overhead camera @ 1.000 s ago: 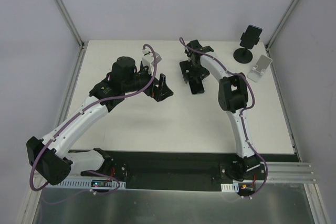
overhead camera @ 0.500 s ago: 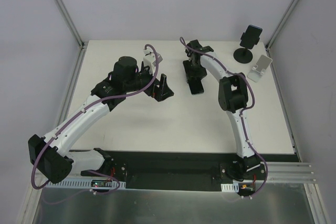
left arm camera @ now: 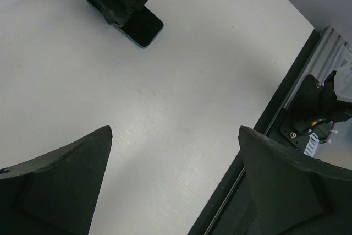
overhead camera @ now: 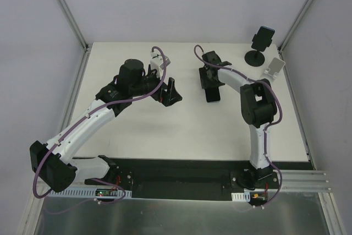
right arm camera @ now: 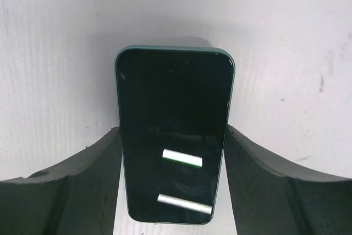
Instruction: Place the phone on the phone stand
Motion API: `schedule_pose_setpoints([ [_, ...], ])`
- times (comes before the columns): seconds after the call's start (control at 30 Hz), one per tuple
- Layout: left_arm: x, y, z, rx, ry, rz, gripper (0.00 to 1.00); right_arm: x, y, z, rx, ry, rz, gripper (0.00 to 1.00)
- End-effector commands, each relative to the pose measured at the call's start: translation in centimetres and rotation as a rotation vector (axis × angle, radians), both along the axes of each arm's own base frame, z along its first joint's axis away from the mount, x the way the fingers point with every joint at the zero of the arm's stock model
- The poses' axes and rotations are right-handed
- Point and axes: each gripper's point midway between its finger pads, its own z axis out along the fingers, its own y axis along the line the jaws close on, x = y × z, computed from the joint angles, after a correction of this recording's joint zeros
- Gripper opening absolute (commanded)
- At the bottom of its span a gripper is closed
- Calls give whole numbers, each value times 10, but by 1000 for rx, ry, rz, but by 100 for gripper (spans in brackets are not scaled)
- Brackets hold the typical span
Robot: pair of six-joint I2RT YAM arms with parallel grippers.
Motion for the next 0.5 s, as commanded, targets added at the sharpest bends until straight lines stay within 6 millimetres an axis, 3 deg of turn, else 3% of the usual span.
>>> schedule_pose_setpoints([
  [0.0, 2, -2, 8, -24, -26, -12, 97, 29, -11, 64, 41, -294, -88, 1],
  [0.27, 1, -2, 10, -25, -32, -12, 97, 28, -36, 88, 88, -455, -195, 1],
  [0.47, 1, -2, 10, -24, -33, -12, 96, 36, -55, 89, 147, -505, -259, 1],
])
